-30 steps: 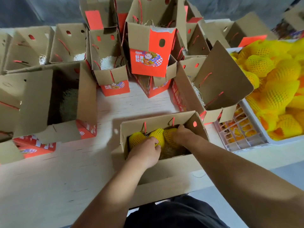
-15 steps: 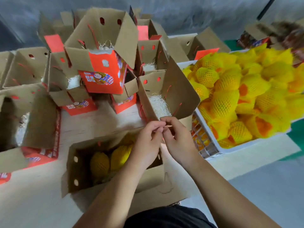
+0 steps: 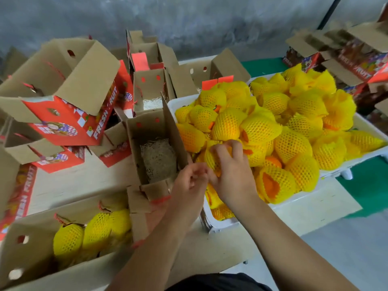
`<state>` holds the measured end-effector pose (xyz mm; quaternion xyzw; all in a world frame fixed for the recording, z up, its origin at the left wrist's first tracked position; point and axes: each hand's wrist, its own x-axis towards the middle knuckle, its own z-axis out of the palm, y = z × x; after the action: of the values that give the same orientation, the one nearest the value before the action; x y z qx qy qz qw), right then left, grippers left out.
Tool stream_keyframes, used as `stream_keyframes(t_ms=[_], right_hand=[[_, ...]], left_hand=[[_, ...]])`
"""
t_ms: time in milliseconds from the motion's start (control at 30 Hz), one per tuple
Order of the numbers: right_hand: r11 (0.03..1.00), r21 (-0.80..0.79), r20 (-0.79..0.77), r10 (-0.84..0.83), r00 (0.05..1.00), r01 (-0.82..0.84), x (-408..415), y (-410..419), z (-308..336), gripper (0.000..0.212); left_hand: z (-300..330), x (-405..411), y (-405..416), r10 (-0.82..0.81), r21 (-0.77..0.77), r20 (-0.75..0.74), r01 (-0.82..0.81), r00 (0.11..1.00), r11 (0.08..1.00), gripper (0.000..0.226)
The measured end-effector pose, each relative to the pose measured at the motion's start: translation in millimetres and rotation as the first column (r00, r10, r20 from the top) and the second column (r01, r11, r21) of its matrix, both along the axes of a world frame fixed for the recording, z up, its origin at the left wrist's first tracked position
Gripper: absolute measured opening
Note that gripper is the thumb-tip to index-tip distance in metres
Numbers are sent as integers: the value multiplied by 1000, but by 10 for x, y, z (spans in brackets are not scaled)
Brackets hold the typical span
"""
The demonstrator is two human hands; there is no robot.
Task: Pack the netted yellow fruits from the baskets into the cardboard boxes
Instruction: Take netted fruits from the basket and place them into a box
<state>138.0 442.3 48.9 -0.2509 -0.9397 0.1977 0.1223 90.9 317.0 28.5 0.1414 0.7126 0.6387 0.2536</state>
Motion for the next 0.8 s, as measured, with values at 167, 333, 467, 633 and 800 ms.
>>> stream_keyframes(t_ms=[167,333,467,633,800], right_hand=[[984,-165,-241,29,970,-71,151,46,-63,71],[966,-233,-358,26,933,-116,347,157,53,88],[911,-188,-302,302,904,-367,522,236,165,99],[911,-180,-198,336,921,-371,860,862,281,80],[920,-162,519,387,762,-357,1093,1354,136,107]], left_hand=[[118,84,166,46,12,65,-47,997,999,43],[226,118,271,-166,84,167,153,972,985,58],[207,97,299,-112,174,308,60,945,983,56],[152,75,251,-18,227,505,-112,863,967,74],[115,159,284,-48,256,532,-107,845,961,73]])
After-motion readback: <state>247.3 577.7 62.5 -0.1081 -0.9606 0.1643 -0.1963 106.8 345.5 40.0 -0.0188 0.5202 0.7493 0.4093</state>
